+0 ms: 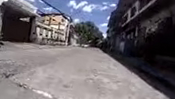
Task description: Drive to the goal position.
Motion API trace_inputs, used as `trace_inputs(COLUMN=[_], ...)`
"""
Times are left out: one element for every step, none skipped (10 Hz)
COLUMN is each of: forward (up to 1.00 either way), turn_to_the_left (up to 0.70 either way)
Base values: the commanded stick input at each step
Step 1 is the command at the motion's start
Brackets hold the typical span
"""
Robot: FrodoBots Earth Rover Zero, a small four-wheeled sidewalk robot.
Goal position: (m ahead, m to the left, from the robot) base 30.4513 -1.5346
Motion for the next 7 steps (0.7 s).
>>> trace_inputs(forward=[1.00, 1.00, 1.00, 1.00, 1.00, 1.00, 1.00], turn_to_the_left=[0.09, 0.09, 0.08, 0.06, 0.05, 0.05, 0.03])
